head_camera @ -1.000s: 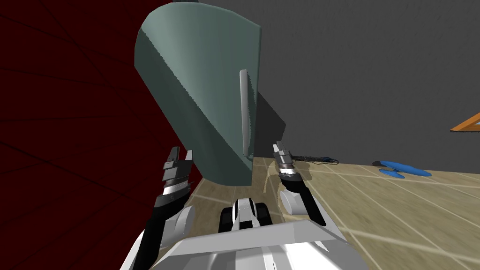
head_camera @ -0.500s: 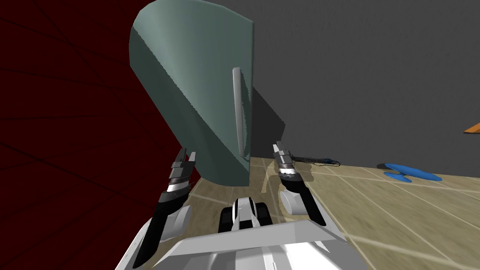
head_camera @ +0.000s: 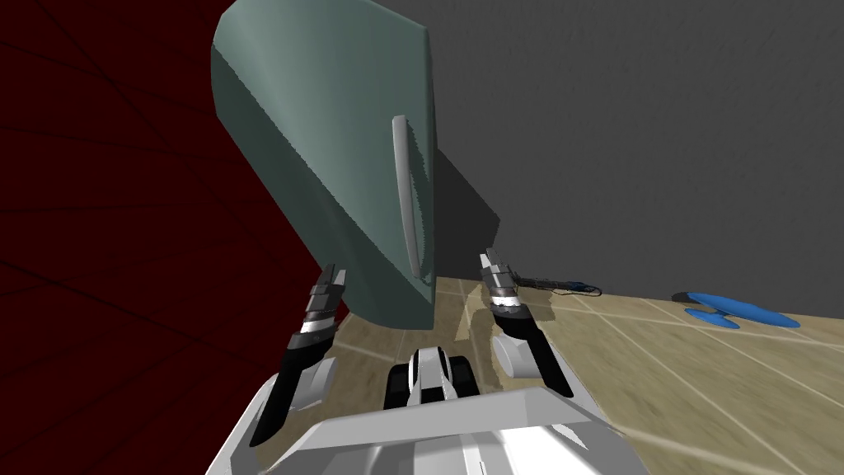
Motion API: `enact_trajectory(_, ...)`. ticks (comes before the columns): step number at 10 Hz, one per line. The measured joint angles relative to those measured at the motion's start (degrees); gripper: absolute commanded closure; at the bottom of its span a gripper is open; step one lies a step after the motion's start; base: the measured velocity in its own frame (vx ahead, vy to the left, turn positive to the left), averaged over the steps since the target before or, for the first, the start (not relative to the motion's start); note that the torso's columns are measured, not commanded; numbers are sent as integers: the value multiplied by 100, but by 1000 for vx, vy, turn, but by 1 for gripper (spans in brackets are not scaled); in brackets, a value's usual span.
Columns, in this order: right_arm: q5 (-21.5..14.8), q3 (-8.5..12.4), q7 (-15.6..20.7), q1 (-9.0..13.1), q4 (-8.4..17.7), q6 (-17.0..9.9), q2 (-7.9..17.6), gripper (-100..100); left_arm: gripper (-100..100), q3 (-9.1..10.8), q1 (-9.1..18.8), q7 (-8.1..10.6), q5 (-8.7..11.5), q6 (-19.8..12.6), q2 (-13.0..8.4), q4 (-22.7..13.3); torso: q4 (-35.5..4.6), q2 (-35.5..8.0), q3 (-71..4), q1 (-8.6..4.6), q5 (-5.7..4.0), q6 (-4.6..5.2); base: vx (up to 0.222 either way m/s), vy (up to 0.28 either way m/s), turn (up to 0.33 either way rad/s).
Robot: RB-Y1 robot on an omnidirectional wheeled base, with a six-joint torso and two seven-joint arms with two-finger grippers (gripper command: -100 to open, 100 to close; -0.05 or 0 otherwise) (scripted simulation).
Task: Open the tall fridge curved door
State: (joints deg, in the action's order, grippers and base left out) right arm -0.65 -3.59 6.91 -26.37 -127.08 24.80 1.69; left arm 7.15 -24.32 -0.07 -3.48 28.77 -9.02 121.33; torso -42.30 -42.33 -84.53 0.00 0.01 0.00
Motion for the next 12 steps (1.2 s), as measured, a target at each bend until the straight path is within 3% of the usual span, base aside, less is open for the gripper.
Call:
enact_trajectory(3,0,-1,0,0,0,0,-1,0,-100,178,158,-92,15,212,-108,-508,3,9,-6,-3,-1,0,15,-147,30)
enact_trajectory(12,0,0,0,0,0,0,0,0,-100,613,644,-401,-9,751,-150,-1913,4,13,-9,9,2,-1,16,-151,36)
